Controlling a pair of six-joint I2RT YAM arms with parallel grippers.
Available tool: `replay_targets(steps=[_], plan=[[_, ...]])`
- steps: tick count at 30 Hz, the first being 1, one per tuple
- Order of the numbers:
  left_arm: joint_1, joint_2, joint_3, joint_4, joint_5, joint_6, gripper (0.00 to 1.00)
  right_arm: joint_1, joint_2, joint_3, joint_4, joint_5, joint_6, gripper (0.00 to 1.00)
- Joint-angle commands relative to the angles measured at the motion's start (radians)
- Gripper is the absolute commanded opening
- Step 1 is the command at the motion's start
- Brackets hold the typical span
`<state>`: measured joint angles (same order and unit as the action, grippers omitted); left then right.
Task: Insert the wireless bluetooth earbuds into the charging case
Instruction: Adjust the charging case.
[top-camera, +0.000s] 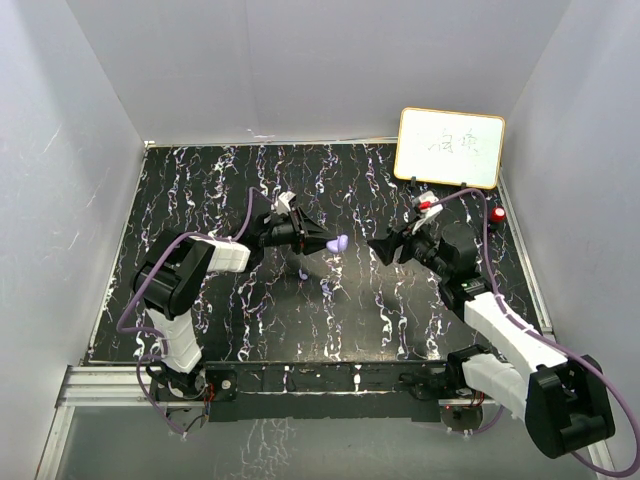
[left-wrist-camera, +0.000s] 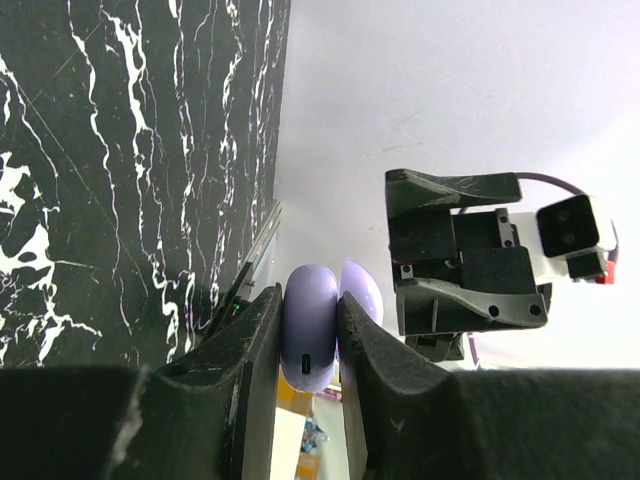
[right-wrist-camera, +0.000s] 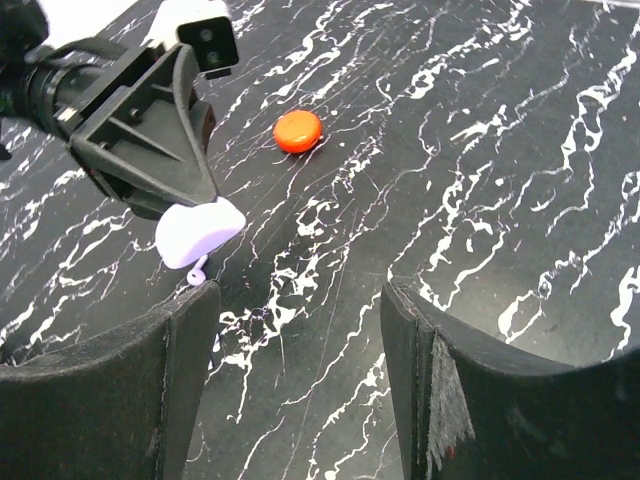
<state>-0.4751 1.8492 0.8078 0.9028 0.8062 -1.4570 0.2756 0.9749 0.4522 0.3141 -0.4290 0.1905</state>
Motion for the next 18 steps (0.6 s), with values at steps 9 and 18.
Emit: replay_targets(steps=[9,18], plan=[[0.024,-0.080,0.071,-0.199,0.155,0.118,0.00,0.118,0.002,-0.003,0.131,-0.061,-0.215,0.62],[0.043,-0.145,0.082,-0.361,0.060,0.249,0.00,0.119,0.181,0.246,-0.135,-0.026,0.212,0.68]])
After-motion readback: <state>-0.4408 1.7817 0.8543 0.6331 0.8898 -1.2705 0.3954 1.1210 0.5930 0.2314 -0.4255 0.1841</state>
